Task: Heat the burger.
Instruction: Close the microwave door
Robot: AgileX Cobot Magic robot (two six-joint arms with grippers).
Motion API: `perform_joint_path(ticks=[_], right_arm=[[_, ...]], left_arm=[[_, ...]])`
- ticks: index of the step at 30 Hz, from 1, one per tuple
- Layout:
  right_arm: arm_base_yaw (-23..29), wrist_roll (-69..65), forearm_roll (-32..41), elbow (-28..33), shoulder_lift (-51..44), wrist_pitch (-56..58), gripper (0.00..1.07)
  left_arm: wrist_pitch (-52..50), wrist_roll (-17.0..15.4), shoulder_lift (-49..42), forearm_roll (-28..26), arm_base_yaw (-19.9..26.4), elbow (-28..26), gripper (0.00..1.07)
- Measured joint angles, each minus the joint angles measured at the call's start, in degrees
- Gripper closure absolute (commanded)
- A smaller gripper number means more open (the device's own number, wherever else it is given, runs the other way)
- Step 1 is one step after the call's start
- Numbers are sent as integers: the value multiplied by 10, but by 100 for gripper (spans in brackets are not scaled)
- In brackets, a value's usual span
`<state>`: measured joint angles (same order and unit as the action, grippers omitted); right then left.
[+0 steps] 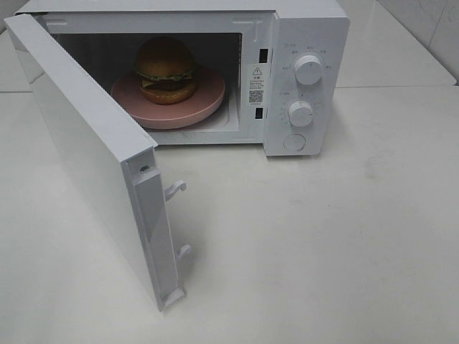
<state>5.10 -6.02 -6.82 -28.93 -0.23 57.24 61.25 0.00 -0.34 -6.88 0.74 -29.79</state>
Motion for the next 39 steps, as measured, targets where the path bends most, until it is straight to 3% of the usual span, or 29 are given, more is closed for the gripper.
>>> perform_joint_path(ticks=[26,32,39], right_arm=[[0,0,0,0,0,0,31],[0,0,0,0,0,0,31],[0,0,0,0,0,0,31]], left_arm=[[-5,0,0,-13,0,-7,8],[-46,0,24,-13,0,-23,17],[-87,0,97,-16,0,-23,39]])
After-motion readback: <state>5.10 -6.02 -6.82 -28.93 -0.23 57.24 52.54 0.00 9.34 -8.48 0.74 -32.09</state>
